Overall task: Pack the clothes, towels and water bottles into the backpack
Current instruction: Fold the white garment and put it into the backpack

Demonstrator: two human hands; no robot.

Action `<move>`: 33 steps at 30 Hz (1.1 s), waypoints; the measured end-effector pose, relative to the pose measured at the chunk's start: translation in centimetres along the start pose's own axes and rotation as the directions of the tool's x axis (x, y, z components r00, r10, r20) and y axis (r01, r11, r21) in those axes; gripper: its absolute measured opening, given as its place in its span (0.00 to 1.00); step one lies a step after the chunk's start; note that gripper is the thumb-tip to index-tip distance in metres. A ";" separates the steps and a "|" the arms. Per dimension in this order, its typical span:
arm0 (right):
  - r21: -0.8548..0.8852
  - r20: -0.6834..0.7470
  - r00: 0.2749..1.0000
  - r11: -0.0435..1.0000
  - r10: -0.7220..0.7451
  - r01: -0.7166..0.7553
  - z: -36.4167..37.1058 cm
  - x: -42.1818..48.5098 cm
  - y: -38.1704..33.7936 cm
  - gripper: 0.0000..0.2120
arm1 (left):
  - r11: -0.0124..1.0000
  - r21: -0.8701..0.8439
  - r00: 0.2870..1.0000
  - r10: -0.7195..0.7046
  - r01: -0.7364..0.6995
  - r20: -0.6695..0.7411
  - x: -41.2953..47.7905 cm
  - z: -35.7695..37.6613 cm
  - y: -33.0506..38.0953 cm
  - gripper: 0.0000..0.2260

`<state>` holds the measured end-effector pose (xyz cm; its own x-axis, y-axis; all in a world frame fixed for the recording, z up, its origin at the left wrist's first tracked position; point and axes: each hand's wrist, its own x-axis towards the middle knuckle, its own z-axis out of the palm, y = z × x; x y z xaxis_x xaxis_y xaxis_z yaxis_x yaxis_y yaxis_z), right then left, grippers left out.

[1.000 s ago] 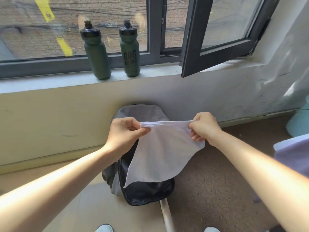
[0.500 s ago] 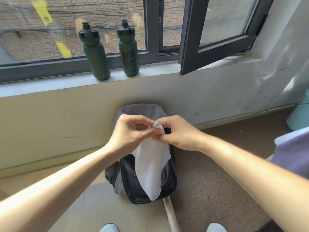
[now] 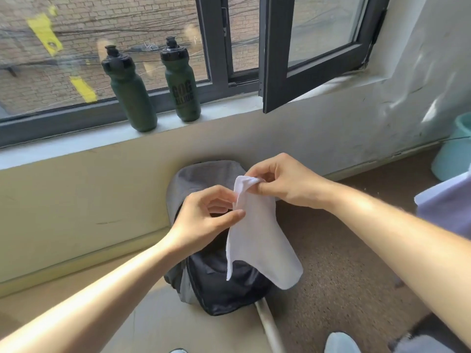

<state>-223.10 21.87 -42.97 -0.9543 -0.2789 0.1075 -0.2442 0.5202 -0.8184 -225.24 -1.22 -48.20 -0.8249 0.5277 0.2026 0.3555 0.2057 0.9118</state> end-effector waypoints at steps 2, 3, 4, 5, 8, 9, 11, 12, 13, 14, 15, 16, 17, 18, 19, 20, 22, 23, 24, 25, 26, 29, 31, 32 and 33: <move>0.022 -0.012 1.000 1.000 -0.008 0.008 -0.8 -0.1 -0.1 0.06 | 0.997 0.075 0.998 0.034 -0.038 0.053 0.0 0.2 -0.7 0.09; 0.032 -0.019 1.000 0.999 -0.012 0.013 -1.1 -0.2 -0.1 0.06 | 0.993 0.103 0.995 0.053 -0.061 0.084 0.1 0.4 -0.9 0.09; 0.045 -0.023 1.000 0.999 -0.017 0.018 -1.4 -0.3 -0.2 0.07 | 0.990 0.119 0.991 0.064 -0.078 0.119 0.1 0.6 -1.1 0.07; 0.059 -0.025 0.999 0.998 -0.021 0.022 -1.7 -0.4 -0.2 0.07 | 0.984 0.151 0.985 0.068 -0.092 0.157 0.2 0.8 -1.2 0.07; 0.083 -0.045 0.999 0.996 -0.023 0.027 -2.4 -0.7 -0.1 0.06 | 0.912 0.385 0.978 0.072 -0.145 0.198 0.4 1.8 -2.5 0.09; 0.086 -0.063 0.998 0.996 -0.023 0.028 -2.7 -0.7 0.0 0.06 | 0.878 0.456 0.980 0.065 -0.147 0.190 0.5 2.1 -3.0 0.08; 0.080 -0.113 0.993 0.996 -0.020 0.029 -3.0 -0.7 0.5 0.06 | 0.831 0.540 0.985 0.054 -0.135 0.165 0.6 2.2 -3.9 0.11; 0.073 -0.139 0.990 0.997 -0.014 0.025 -3.2 -0.7 0.8 0.05 | 0.824 0.554 0.988 0.042 -0.119 0.151 0.7 2.1 -4.2 0.12; 0.058 -0.167 0.986 0.998 -0.004 0.014 -3.3 -0.7 1.1 0.05 | 0.819 0.564 0.989 0.027 -0.105 0.145 0.8 1.9 -4.5 0.14; 0.042 -0.194 0.981 0.999 0.011 -0.003 -3.4 -0.8 1.5 0.06 | 0.814 0.573 0.989 0.007 -0.091 0.148 0.9 1.6 -4.8 0.15; 0.032 -0.221 0.975 0.999 0.031 -0.025 -3.4 -0.8 1.9 0.06 | 0.808 0.584 0.987 -0.019 -0.078 0.158 1.0 1.3 -5.0 0.16; 0.032 -0.245 0.968 0.999 0.048 -0.041 -3.5 -0.9 2.2 0.06 | 0.792 0.606 0.983 -0.051 -0.067 0.175 1.1 1.1 -5.2 0.18; 0.036 -0.270 0.961 0.998 0.060 -0.052 -3.5 -0.9 2.5 0.06 | 0.767 0.638 0.977 -0.083 -0.063 0.196 1.0 0.9 -5.4 0.20; 0.041 -0.300 0.951 0.997 0.073 -0.063 -3.6 -0.9 2.7 0.06 | 0.739 0.671 0.969 -0.113 -0.065 0.219 1.0 0.7 -5.6 0.22; 0.045 -0.332 0.939 0.996 0.090 -0.079 -3.7 -0.8 2.9 0.06 | 0.717 0.693 0.961 -0.138 -0.069 0.238 0.9 0.6 -5.7 0.23; 0.055 -0.363 0.925 0.994 0.112 -0.098 -3.8 -0.7 3.2 0.06 | 0.705 0.706 0.956 -0.152 -0.073 0.251 0.9 0.5 -5.9 0.23; 0.088 -0.414 0.896 0.987 0.162 -0.137 -4.1 -0.5 3.8 0.07 | 0.700 0.712 0.957 -0.166 -0.055 0.238 0.9 0.2 -6.4 0.25; 0.098 -0.430 0.883 0.982 0.187 -0.160 -4.2 -0.5 4.2 0.08 | 0.706 0.707 0.962 -0.164 -0.040 0.219 0.9 -0.1 -6.6 0.26; 0.107 -0.438 0.874 0.977 0.212 -0.184 -4.4 -0.4 4.5 0.08 | 0.713 0.700 0.967 -0.157 -0.030 0.201 1.1 -0.5 -6.9 0.26; 0.116 -0.438 0.867 0.972 0.237 -0.207 -4.5 -0.5 4.8 0.07 | 0.721 0.693 0.972 -0.142 -0.027 0.186 1.2 -0.9 -7.1 0.26; 0.127 -0.432 0.864 0.966 0.260 -0.227 -4.5 -0.5 5.0 0.07 | 0.732 0.681 0.977 -0.124 -0.028 0.173 1.2 -1.4 -7.2 0.26; 0.141 -0.422 0.850 0.949 0.315 -0.282 -5.0 -0.5 5.9 0.05 | 0.758 0.652 0.994 -0.052 -0.020 0.092 1.5 -2.6 -6.7 0.25; 0.130 -0.432 0.836 0.941 0.338 -0.313 -5.3 -0.6 6.4 0.03 | 0.800 0.600 1.000 -0.008 0.008 -0.001 1.7 -3.3 -6.0 0.22; 0.122 -0.437 0.828 0.936 0.351 -0.332 -5.4 -0.7 6.5 0.02 | 0.834 0.552 0.999 0.015 0.014 -0.048 1.7 -3.6 -5.6 0.19; 0.116 -0.441 0.820 0.929 0.364 -0.350 -5.4 -0.8 6.7 0.03 | 0.864 0.503 0.995 0.036 0.015 -0.092 1.8 -3.9 -5.2 0.16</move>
<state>-224.94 29.91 -45.51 -0.9476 0.3169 0.0390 0.1274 0.4874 -0.8639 -230.27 -4.54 -51.22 -0.8484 0.4568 0.2674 0.5158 0.5999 0.6116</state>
